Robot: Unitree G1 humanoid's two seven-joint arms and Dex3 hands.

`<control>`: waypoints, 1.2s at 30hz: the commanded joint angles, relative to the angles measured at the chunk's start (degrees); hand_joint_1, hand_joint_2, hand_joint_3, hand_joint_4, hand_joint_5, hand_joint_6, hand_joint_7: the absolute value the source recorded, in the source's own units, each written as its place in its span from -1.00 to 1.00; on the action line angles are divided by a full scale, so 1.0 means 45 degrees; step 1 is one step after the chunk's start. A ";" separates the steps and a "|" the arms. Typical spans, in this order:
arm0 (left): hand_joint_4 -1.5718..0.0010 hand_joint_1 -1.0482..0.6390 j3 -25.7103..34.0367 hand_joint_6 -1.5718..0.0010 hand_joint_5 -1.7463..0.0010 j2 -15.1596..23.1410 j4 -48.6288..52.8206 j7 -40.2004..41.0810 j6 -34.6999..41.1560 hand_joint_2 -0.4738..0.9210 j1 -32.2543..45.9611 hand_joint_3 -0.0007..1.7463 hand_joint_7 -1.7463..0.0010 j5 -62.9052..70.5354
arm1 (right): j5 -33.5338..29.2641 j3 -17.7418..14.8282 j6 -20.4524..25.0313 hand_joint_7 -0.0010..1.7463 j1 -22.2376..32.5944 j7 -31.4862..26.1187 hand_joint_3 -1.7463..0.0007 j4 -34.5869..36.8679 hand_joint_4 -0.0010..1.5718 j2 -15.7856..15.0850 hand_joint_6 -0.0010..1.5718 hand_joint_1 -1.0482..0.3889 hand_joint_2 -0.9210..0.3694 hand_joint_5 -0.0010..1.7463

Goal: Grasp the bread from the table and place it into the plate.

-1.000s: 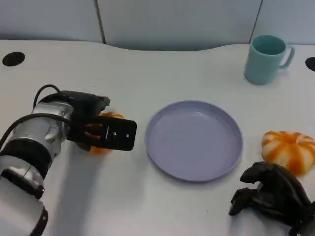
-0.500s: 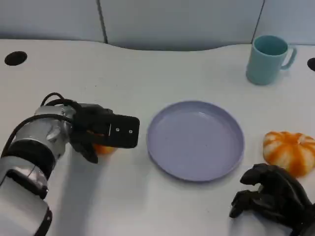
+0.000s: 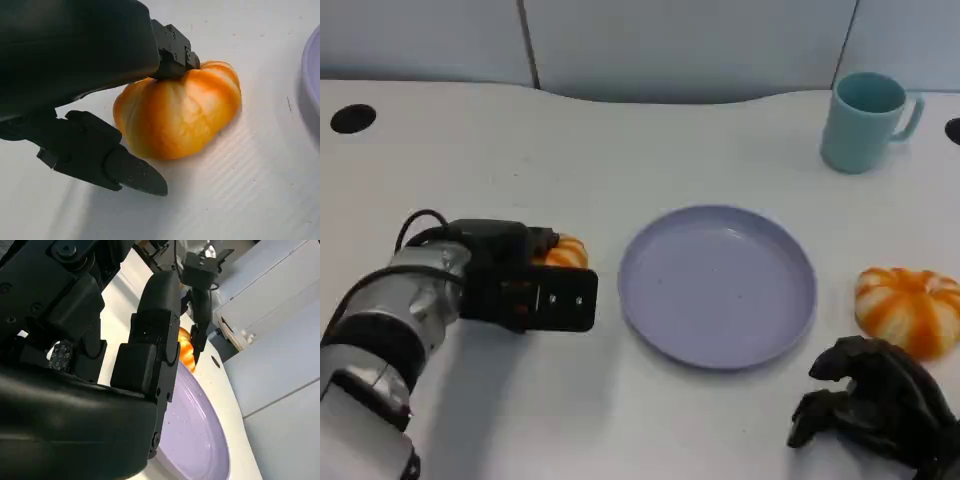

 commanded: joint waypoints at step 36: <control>-0.07 0.11 0.1604 0.18 -1.00 0.0552 -0.0759 0.8854 -0.4604 0.36 0.0910 0.34 -1.00 -0.0766 | -0.0110 -0.0003 0.0312 -0.74 0.0181 -0.0361 1.00 0.0058 1.00 -0.0178 1.00 -1.00 -0.13 -0.50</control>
